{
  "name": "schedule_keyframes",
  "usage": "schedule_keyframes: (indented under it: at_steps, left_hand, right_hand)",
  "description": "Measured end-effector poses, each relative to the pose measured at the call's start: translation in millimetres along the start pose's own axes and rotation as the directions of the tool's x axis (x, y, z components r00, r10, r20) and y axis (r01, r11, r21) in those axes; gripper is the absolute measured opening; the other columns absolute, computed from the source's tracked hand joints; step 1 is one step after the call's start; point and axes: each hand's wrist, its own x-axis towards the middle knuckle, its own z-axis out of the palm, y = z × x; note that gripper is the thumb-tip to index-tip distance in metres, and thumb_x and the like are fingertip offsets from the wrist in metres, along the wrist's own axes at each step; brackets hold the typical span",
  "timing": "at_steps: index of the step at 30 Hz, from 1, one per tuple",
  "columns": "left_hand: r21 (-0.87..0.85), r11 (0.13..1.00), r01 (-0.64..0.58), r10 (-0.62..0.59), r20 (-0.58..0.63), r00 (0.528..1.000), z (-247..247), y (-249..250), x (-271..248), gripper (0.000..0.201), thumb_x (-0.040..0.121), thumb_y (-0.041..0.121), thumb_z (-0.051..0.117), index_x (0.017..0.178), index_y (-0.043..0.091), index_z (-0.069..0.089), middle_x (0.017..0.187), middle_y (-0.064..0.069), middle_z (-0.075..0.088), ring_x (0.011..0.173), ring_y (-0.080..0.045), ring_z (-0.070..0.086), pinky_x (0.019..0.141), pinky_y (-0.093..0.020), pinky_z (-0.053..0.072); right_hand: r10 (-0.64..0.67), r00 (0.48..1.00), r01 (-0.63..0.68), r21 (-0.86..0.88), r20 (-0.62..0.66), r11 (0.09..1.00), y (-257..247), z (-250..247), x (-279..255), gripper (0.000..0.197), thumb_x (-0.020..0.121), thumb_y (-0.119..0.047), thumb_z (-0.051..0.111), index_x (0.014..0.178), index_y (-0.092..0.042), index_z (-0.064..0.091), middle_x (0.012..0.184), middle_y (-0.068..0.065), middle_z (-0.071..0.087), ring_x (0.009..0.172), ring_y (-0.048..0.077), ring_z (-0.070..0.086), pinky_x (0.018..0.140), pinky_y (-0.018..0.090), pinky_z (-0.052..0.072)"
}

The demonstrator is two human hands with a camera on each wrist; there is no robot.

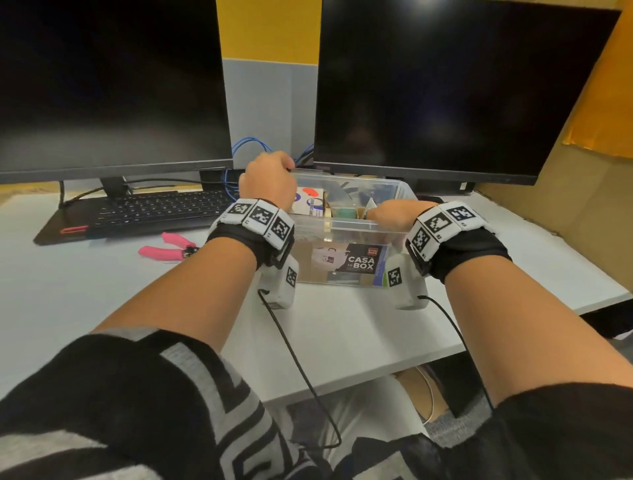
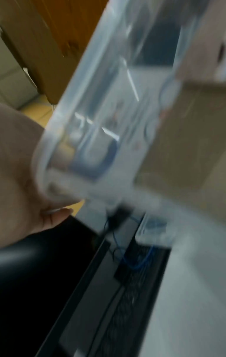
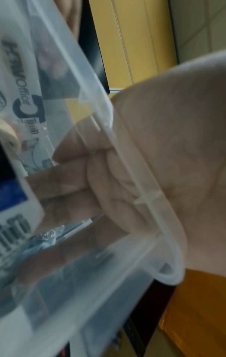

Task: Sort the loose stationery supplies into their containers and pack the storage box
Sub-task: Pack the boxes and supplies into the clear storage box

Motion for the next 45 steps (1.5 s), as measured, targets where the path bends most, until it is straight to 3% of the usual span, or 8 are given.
schedule_keyframes:
  at_steps: [6, 11, 20, 23, 28, 32, 39, 45]
  left_hand:
    - [0.284, 0.912, 0.296, -0.322, 0.048, 0.945, -10, -79, -13, 0.038, 0.094, 0.006, 0.041, 0.13, 0.013, 0.049, 0.132, -0.019, 0.042, 0.121, -0.038, 0.041, 0.099, -0.049, 0.038]
    - [0.68, 0.732, 0.049, -0.477, 0.459, 0.75, -5, -113, -29, 0.047, 0.096, 0.022, 0.048, 0.14, 0.007, 0.04, 0.144, -0.016, 0.038, 0.131, -0.037, 0.037, 0.107, -0.047, 0.031]
    - [0.673, 0.736, 0.073, -0.521, 0.494, 0.696, -9, -103, -30, 0.042, 0.087, 0.052, 0.053, 0.089, 0.015, 0.073, 0.084, -0.014, 0.071, 0.059, -0.01, 0.059, 0.036, -0.01, 0.027]
    - [0.706, 0.693, 0.146, -0.613, 0.47, 0.635, -9, -87, -25, 0.034, 0.089, 0.024, 0.062, 0.061, 0.009, 0.05, 0.05, -0.007, 0.052, 0.044, -0.012, 0.036, 0.046, -0.024, 0.028]
    - [0.688, 0.715, 0.128, -0.471, 0.338, 0.815, -9, -94, -35, 0.035, 0.079, 0.021, 0.066, 0.109, 0.015, 0.048, 0.117, -0.016, 0.047, 0.113, -0.033, 0.045, 0.103, -0.054, 0.032]
    - [0.718, 0.67, 0.188, -0.596, 0.37, 0.712, 0, -133, -32, 0.068, 0.078, 0.042, 0.052, 0.14, 0.018, 0.034, 0.15, -0.026, 0.017, 0.134, -0.048, 0.026, 0.105, -0.061, 0.028]
    - [0.566, 0.809, 0.16, -0.462, 0.442, 0.769, -11, -114, -40, 0.035, 0.095, 0.014, 0.047, 0.063, 0.008, 0.034, 0.083, -0.02, 0.051, 0.115, -0.039, 0.053, 0.098, -0.046, 0.044]
    - [0.543, 0.826, 0.149, -0.408, 0.395, 0.823, -25, -97, -39, 0.006, 0.088, 0.003, 0.055, 0.086, -0.001, 0.059, 0.077, -0.008, 0.056, 0.073, -0.023, 0.057, 0.074, -0.031, 0.044]
  right_hand:
    - [0.011, 1.0, -0.011, 0.048, 0.011, 0.999, 2, 3, 0, 0.041, 0.103, -0.028, 0.028, 0.128, -0.004, 0.05, 0.134, 0.016, 0.049, 0.12, 0.027, 0.047, 0.1, 0.031, 0.033]
    - [0.037, 0.999, -0.036, 0.08, -0.011, 0.996, 3, 3, -2, 0.04, 0.102, -0.03, 0.03, 0.129, -0.007, 0.049, 0.134, 0.014, 0.049, 0.118, 0.026, 0.049, 0.095, 0.031, 0.035]
    - [-0.002, 1.0, 0.003, -0.001, 0.021, 1.0, 2, 2, -5, 0.037, 0.103, -0.024, 0.027, 0.125, -0.005, 0.05, 0.128, 0.014, 0.052, 0.114, 0.027, 0.052, 0.09, 0.028, 0.035]
    - [0.009, 1.0, -0.009, -0.006, 0.022, 1.0, 2, 4, -6, 0.034, 0.103, -0.024, 0.031, 0.123, -0.006, 0.05, 0.124, 0.014, 0.054, 0.112, 0.027, 0.054, 0.089, 0.028, 0.036]
    - [-0.01, 1.0, 0.01, -0.024, 0.0, 1.0, 4, 4, -8, 0.033, 0.102, -0.031, 0.032, 0.115, -0.01, 0.054, 0.115, 0.011, 0.058, 0.1, 0.026, 0.057, 0.088, 0.031, 0.04]
    - [0.001, 1.0, -0.002, -0.029, -0.016, 1.0, 6, 6, -3, 0.028, 0.1, -0.033, 0.034, 0.112, -0.017, 0.053, 0.111, 0.007, 0.059, 0.088, 0.021, 0.054, 0.084, 0.031, 0.043]
    - [0.038, 0.999, -0.037, 0.048, -0.023, 0.998, 4, 6, -7, 0.03, 0.101, -0.037, 0.033, 0.103, -0.014, 0.052, 0.11, 0.01, 0.06, 0.099, 0.024, 0.058, 0.09, 0.034, 0.043]
    - [0.057, 0.998, -0.053, 0.106, -0.039, 0.993, 7, 8, -1, 0.031, 0.098, -0.043, 0.035, 0.101, -0.018, 0.053, 0.106, 0.006, 0.06, 0.094, 0.021, 0.058, 0.086, 0.032, 0.044]
